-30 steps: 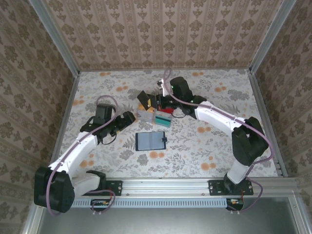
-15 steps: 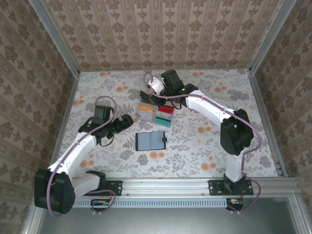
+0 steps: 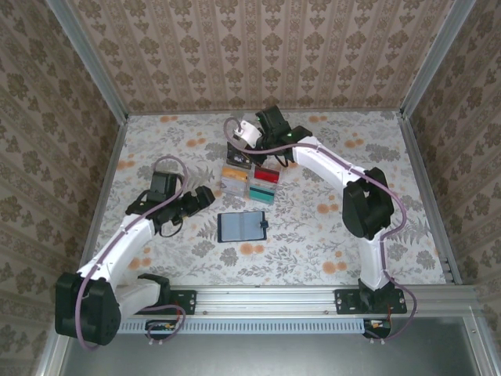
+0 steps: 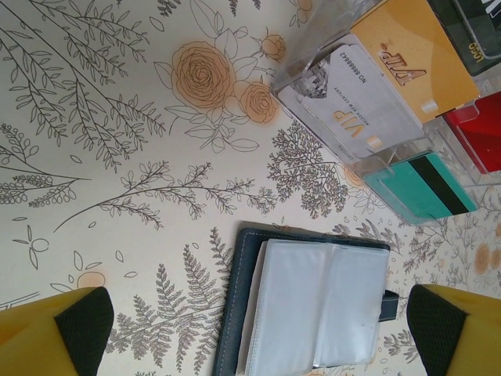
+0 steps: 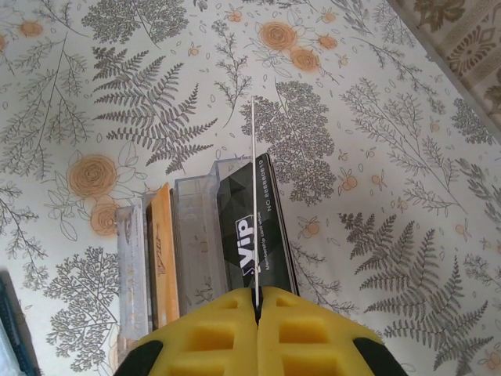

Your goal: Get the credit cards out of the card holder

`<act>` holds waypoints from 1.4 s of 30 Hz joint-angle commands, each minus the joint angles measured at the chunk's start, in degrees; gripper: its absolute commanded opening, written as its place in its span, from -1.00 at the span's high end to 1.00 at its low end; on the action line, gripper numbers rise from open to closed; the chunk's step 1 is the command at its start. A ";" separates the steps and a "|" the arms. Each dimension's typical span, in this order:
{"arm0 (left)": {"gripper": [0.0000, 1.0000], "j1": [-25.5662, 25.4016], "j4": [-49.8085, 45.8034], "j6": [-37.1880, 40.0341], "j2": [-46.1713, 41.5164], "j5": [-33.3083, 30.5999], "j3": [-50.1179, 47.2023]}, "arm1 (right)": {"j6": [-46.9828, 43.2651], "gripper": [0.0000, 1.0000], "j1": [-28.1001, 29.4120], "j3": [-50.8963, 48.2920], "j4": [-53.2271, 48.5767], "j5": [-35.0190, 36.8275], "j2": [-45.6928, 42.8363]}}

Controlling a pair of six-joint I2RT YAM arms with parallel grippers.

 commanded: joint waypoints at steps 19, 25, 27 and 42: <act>-1.00 0.74 0.49 -0.04 -1.53 1.21 -1.93 | -6.46 0.79 -0.55 5.14 -6.18 -2.51 4.92; -1.00 1.00 0.45 0.34 -1.65 1.13 -1.94 | -3.22 0.54 -0.46 3.98 -1.59 -0.35 4.87; -1.00 1.26 0.45 0.26 -1.87 1.14 -2.28 | -1.37 0.49 -0.50 2.15 1.54 0.71 3.83; -1.00 1.70 -0.74 0.73 -3.24 1.26 -3.17 | 28.63 -0.15 2.89 -17.39 8.53 12.04 -17.32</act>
